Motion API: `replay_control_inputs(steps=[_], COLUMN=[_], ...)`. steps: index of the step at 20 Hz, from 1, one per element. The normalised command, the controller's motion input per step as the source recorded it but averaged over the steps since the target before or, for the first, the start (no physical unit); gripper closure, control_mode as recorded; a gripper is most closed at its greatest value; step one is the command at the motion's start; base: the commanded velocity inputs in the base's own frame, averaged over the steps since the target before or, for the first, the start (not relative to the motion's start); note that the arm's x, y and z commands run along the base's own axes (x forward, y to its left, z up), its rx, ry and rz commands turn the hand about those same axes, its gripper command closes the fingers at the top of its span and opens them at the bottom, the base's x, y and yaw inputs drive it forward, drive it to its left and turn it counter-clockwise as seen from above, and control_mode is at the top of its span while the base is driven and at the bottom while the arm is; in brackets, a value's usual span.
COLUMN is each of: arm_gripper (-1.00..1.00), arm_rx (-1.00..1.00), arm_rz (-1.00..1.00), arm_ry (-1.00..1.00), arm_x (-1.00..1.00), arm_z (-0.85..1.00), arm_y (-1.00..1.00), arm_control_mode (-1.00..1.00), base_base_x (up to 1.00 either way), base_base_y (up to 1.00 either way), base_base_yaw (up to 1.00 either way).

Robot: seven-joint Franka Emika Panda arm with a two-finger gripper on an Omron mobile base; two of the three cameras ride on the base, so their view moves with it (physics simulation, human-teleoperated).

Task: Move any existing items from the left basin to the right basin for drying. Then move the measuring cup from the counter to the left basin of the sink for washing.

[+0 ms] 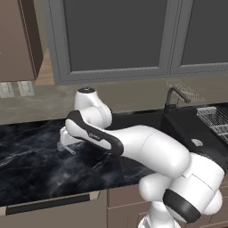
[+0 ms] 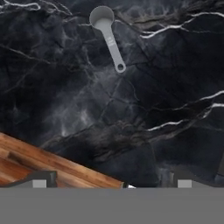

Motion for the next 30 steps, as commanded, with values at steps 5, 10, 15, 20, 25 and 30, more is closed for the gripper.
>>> replay_control_inputs(steps=[5,10,15,20,25,30], arm_gripper=[-1.00,-1.00,-1.00,-1.00,-1.00,-1.00], arm_rx=[-0.04,-0.02,-0.01,0.00,-0.01,-0.01], arm_rz=[0.00,0.00,0.00,0.00,0.00,0.00], arm_ry=[0.01,0.03,0.05,0.03,0.03,0.04], arm_x=[0.27,0.31,0.32,0.26,0.26,0.25], arm_z=[-0.16,-0.13,-0.15,-0.15,-0.17,-0.17], arm_y=[0.15,0.16,0.13,0.07,0.05,0.08], arm_control_mode=[-1.00,-1.00,-1.00,-1.00,-1.00,-1.00], base_base_x=[0.00,0.00,0.00,0.00,0.00,0.00], base_base_y=[0.00,0.00,0.00,0.00,0.00,0.00], base_base_yaw=[0.00,0.00,0.00,0.00,0.00,0.00])
